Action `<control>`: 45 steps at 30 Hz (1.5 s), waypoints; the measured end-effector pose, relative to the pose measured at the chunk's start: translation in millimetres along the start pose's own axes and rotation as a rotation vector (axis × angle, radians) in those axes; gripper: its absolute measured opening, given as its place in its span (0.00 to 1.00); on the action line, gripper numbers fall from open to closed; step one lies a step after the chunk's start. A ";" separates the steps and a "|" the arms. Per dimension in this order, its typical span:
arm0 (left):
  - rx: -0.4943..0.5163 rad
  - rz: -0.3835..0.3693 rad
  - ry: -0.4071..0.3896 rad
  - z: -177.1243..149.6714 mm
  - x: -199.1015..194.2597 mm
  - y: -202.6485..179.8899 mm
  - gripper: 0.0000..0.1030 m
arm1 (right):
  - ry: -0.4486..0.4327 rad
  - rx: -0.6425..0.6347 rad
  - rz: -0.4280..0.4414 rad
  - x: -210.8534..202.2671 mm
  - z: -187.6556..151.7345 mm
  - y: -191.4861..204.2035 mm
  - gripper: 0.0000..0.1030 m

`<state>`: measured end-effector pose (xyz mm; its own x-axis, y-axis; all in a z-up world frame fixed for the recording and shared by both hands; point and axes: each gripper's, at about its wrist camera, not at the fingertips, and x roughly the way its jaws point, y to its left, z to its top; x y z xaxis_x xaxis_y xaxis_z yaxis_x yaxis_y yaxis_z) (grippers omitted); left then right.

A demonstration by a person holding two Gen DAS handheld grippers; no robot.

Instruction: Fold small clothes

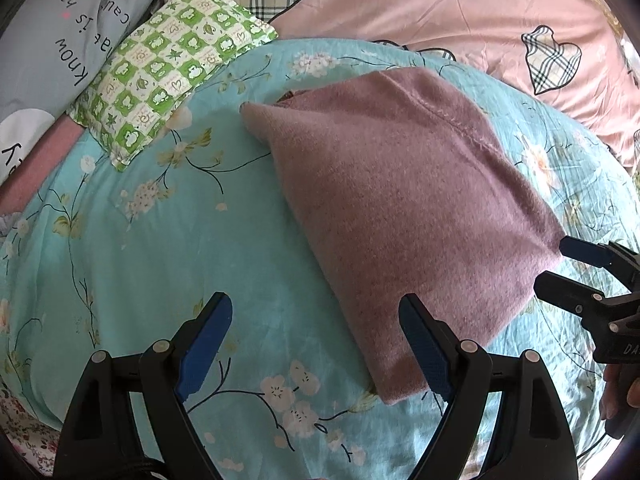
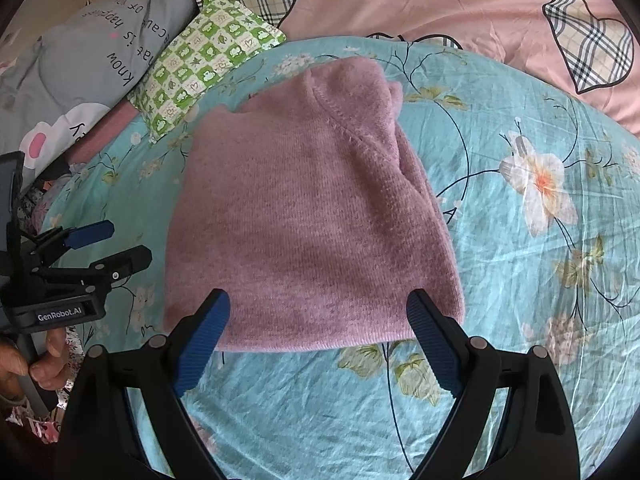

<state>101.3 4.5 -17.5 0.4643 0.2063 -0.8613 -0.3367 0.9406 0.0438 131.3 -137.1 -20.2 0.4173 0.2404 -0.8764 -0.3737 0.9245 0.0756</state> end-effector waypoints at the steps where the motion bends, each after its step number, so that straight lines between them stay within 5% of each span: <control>1: 0.000 0.000 0.000 -0.2 -0.1 -0.4 0.83 | 0.001 0.001 0.001 0.6 0.4 0.2 0.87; 45: 0.023 0.000 -0.027 -4.3 -10.5 -9.7 0.84 | -0.023 0.014 0.020 -5.4 1.4 6.5 0.87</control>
<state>96.2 -8.0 -11.0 0.4863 0.2131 -0.8474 -0.3177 0.9465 0.0558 127.7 -131.9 -14.3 0.4288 0.2653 -0.8636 -0.3709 0.9233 0.0994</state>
